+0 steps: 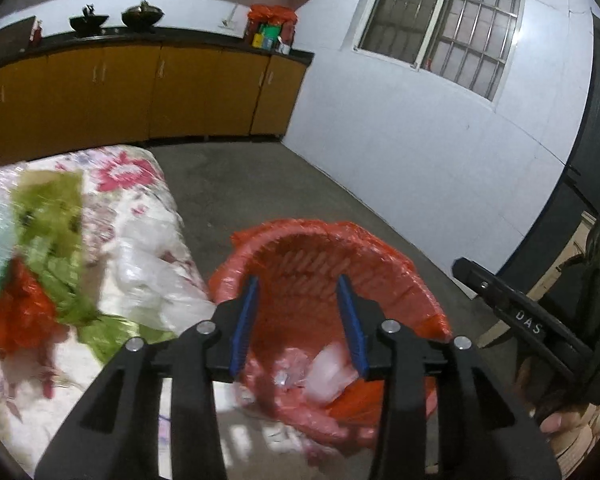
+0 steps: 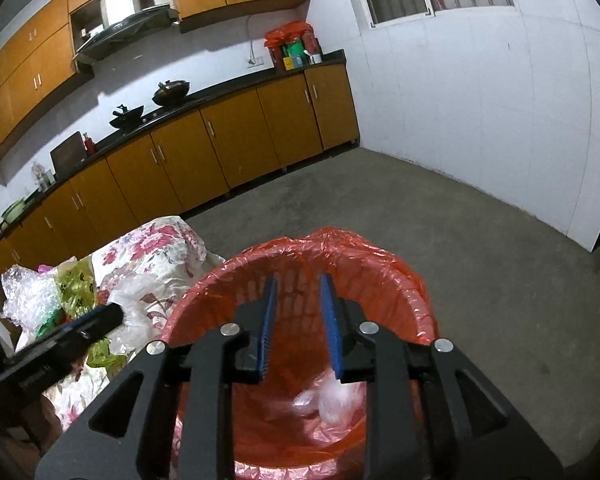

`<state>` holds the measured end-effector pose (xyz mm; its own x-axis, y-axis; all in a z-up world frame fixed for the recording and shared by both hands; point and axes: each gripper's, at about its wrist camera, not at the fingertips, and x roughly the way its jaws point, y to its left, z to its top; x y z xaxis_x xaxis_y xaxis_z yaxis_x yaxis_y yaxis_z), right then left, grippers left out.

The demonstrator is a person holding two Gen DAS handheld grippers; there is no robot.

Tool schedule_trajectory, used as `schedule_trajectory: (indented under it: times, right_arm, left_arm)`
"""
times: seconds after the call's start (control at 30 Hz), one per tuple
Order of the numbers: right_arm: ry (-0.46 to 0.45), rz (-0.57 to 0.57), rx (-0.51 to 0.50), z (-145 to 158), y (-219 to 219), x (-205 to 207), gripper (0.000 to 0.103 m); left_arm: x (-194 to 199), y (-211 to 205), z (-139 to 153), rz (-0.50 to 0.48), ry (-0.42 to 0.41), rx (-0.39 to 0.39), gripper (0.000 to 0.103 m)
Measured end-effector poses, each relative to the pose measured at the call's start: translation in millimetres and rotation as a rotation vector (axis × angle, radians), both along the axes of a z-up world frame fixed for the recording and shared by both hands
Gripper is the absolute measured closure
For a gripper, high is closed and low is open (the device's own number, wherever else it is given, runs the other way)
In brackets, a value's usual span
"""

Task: Collect trash

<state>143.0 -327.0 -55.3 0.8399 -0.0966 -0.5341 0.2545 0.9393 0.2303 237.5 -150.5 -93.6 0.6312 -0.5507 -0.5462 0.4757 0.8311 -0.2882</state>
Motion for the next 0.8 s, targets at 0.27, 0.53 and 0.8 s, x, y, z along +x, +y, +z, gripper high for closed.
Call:
schedule_trajectory:
  times: [0.27, 0.53, 0.8]
  right_arm:
    - [-0.025, 0.02, -0.022, 12, 8, -3, 0.07]
    - [-0.026, 0.121, -0.052, 18, 48, 7, 0.07]
    - [0.007, 0.24, -0.05, 12, 102, 27, 0.07]
  left_arm:
    - [-15, 49, 18, 0.119, -0.067, 0.021, 0.05]
    - [-42, 120, 17, 0.301, -0.074, 0.085, 0.044]
    - [-56, 192, 19, 0.489, -0.07, 0.117, 0.044]
